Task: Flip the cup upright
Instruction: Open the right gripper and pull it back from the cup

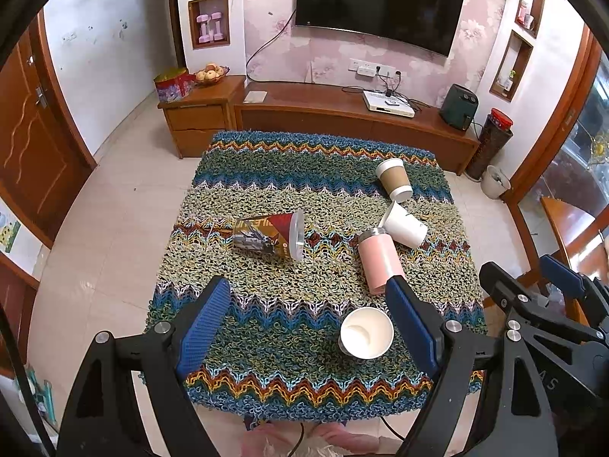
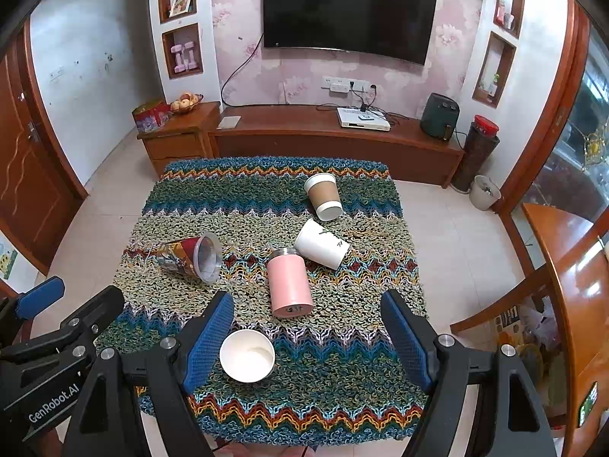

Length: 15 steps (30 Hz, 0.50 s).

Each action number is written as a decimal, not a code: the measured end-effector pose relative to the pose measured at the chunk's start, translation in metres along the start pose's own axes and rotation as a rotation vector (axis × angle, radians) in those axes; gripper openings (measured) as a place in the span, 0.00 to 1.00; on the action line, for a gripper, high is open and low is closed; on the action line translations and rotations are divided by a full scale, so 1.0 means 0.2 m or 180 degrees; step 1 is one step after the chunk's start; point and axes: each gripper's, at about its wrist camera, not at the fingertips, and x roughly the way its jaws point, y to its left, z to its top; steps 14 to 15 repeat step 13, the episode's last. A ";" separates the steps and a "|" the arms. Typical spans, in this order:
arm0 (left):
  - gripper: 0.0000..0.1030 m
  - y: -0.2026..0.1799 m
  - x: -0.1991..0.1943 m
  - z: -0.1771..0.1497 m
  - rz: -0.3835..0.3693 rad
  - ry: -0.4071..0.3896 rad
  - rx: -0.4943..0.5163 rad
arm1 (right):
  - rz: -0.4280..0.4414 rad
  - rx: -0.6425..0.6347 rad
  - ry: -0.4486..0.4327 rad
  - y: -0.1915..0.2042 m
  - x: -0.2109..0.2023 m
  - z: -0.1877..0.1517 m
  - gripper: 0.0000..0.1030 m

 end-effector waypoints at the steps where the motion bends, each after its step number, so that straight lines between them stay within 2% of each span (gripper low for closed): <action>1: 0.84 0.00 0.00 0.00 0.0006 0.0000 0.0013 | 0.0000 -0.0002 0.0003 0.00 0.00 0.00 0.78; 15: 0.84 0.00 0.00 -0.01 0.0054 0.0002 0.0046 | -0.0005 0.0002 0.0014 0.00 0.01 0.00 0.78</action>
